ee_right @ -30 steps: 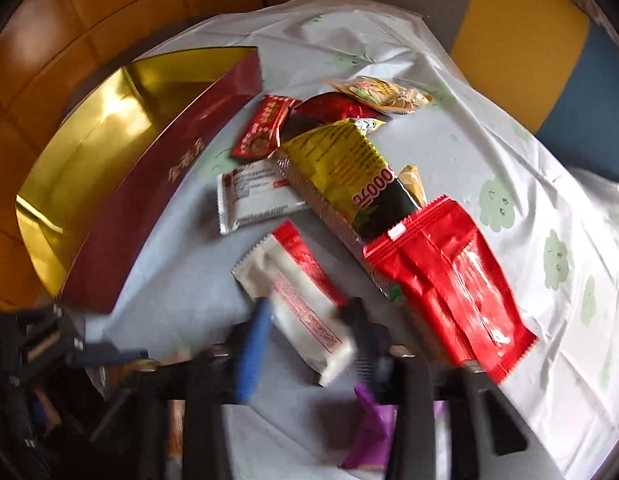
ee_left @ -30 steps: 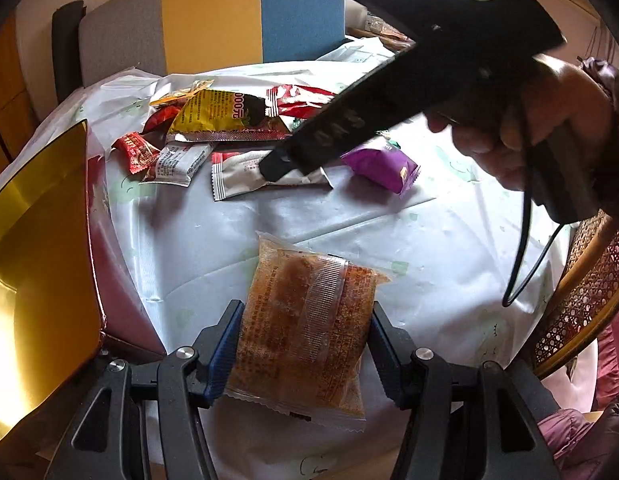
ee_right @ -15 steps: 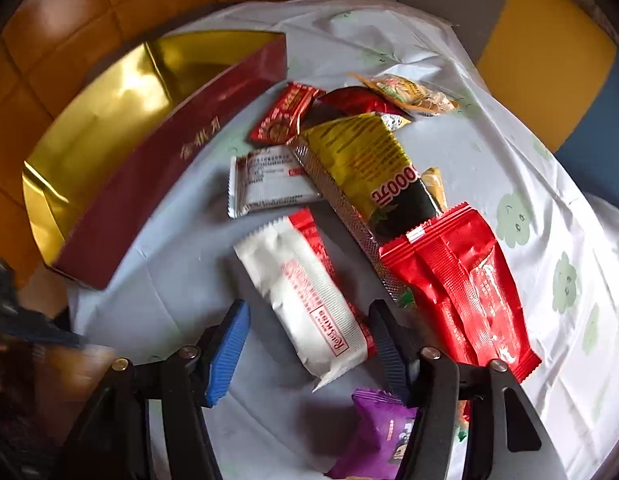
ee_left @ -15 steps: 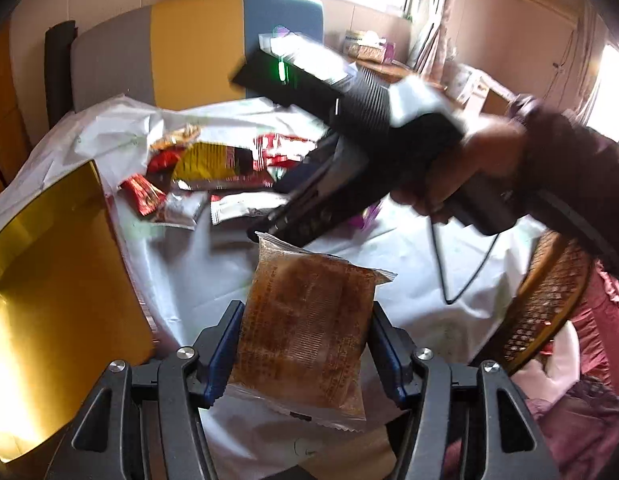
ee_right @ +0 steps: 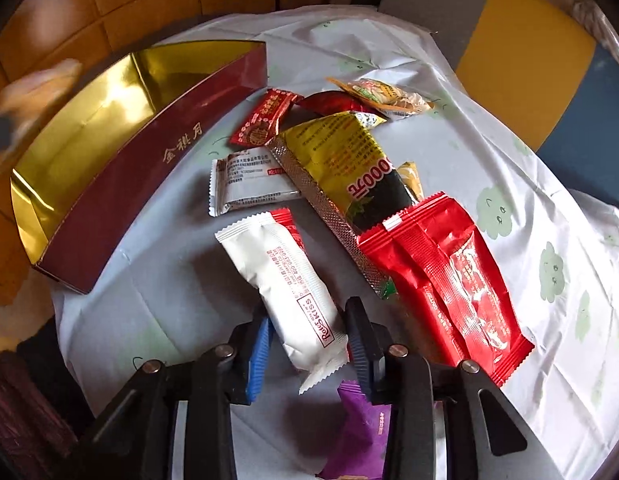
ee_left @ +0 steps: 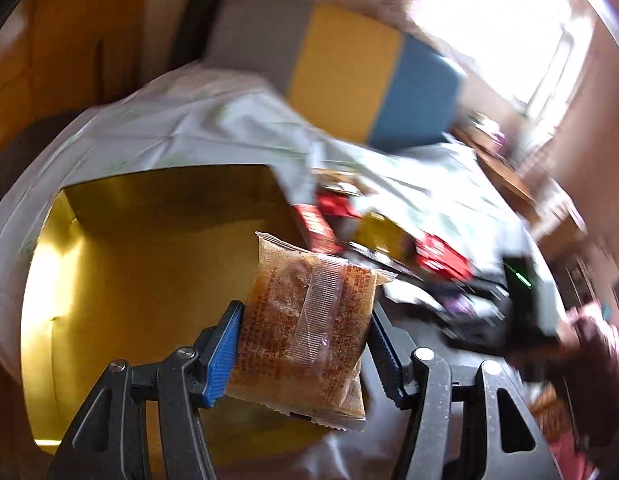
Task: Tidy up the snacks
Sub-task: 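Carry pastry bag into tin with left gripper while right grasps white cake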
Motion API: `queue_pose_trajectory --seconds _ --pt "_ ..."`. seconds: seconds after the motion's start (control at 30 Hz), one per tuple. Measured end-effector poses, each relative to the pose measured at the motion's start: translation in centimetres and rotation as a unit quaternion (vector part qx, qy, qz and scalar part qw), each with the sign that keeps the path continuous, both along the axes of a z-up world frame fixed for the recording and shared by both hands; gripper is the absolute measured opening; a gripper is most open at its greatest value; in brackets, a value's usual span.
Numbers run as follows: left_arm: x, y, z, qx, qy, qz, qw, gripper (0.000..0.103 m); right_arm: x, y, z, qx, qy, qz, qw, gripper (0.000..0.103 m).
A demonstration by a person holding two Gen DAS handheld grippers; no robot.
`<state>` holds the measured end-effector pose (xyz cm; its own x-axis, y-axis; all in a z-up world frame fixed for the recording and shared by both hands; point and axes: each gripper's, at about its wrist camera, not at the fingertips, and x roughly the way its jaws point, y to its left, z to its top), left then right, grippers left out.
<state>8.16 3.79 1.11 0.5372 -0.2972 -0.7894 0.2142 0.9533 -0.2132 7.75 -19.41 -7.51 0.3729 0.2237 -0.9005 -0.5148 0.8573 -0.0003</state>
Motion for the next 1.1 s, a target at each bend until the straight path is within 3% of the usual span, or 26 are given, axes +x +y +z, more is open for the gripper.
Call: queue_pose_trajectory --seconds 0.3,0.6,0.7,0.77,0.83,1.1 --pt "8.4 1.6 -3.9 0.009 0.051 0.080 0.9954 0.061 0.8 -0.8 0.1 0.036 0.007 -0.010 0.999 0.050" --pt "13.6 1.4 -5.8 0.004 0.092 0.115 0.9890 0.061 1.0 -0.4 -0.4 0.044 0.018 -0.002 0.999 0.052" --pt "13.9 1.4 -6.0 -0.004 0.103 0.123 0.9870 0.064 1.1 -0.2 -0.5 0.045 0.018 0.000 0.999 0.052" --pt "13.6 1.5 -5.7 0.000 0.092 0.128 0.9875 0.077 1.1 -0.2 -0.5 0.048 0.018 0.000 0.999 0.052" --pt "13.2 1.7 -5.2 0.008 0.076 0.131 0.9885 0.081 1.2 -0.3 -0.5 0.053 0.019 -0.002 0.998 0.052" --pt "8.0 1.6 -2.4 0.025 0.027 0.122 0.9919 0.080 0.7 0.5 -0.6 0.043 0.010 0.010 0.999 0.044"
